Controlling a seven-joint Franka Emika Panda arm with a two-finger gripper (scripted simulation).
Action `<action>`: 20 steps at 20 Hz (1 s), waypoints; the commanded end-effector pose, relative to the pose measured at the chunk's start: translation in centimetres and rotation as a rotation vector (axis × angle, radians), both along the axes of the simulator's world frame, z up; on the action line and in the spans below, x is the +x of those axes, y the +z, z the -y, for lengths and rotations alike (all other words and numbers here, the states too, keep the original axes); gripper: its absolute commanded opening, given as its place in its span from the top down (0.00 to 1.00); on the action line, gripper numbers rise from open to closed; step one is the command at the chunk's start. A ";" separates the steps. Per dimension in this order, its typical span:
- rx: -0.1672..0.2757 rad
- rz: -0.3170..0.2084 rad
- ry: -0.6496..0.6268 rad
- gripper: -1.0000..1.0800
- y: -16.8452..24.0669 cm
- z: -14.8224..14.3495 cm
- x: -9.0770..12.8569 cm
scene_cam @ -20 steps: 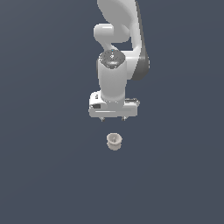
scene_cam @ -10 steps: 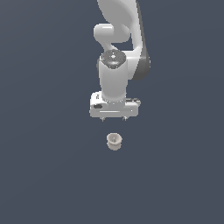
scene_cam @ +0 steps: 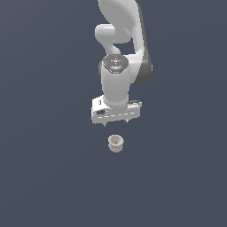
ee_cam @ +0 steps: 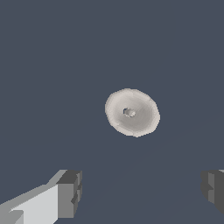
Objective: Pick up the object and move it to a goal position.
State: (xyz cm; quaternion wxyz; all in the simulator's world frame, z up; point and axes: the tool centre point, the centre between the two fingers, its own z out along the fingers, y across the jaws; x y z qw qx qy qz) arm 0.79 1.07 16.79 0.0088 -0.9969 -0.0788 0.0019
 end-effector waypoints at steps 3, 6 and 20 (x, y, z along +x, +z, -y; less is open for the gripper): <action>-0.004 0.001 0.107 0.04 -0.5 0.0 0.4; -0.007 0.001 0.192 0.04 -1.0 0.0 0.8; -0.014 0.003 0.591 0.04 -3.0 -0.1 2.4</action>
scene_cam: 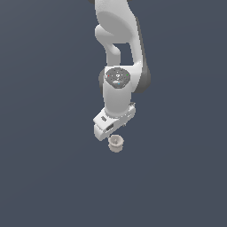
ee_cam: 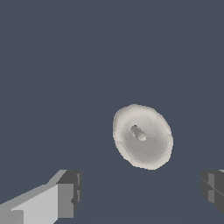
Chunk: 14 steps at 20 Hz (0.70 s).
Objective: Pick up the object and move it to a goal position.
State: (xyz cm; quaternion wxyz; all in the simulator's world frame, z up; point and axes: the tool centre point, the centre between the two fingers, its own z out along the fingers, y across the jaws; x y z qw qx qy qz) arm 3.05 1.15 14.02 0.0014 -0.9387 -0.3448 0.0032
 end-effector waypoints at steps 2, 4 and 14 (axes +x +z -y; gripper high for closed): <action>-0.001 0.001 0.101 0.04 -0.5 0.0 0.4; -0.001 0.001 0.157 0.04 -0.8 0.0 0.6; 0.000 0.004 0.423 0.04 -2.1 0.0 1.7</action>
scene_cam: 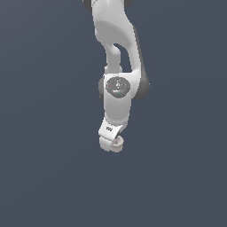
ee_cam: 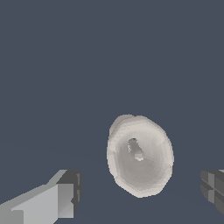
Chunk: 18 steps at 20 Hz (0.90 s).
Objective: Pick up the object and move it to a goal position.
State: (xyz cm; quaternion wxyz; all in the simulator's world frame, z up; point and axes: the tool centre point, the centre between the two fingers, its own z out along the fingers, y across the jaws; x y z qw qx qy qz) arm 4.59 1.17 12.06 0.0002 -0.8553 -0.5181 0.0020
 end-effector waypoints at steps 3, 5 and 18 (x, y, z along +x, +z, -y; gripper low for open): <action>0.001 0.002 0.095 0.04 -0.5 0.0 0.4; 0.001 0.002 0.126 0.04 -0.6 0.0 0.5; 0.002 0.003 0.192 0.04 -1.1 0.0 0.8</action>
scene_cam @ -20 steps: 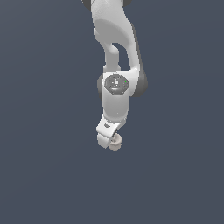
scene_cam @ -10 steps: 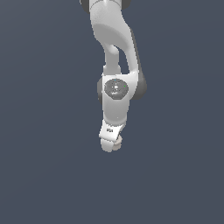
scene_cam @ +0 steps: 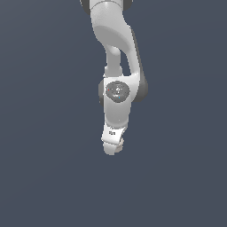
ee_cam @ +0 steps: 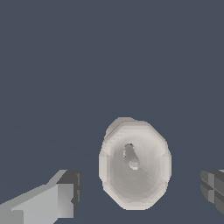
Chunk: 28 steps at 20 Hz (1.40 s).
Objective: Pick up the object and move it to a goal position.
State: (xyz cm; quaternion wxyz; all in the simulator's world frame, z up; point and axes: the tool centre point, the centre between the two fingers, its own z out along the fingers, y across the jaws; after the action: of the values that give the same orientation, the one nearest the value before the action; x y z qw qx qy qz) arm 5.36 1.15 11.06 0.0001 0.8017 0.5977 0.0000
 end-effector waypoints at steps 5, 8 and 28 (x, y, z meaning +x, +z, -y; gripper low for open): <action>0.000 0.000 0.002 0.04 -2.1 0.0 -0.1; 0.000 0.000 0.004 0.04 -3.8 0.0 -0.1; 0.000 0.000 0.005 1.00 -4.9 0.0 0.0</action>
State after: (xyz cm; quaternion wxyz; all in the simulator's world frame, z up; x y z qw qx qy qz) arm 5.33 1.16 6.10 -0.0001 0.8002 0.5997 -0.0001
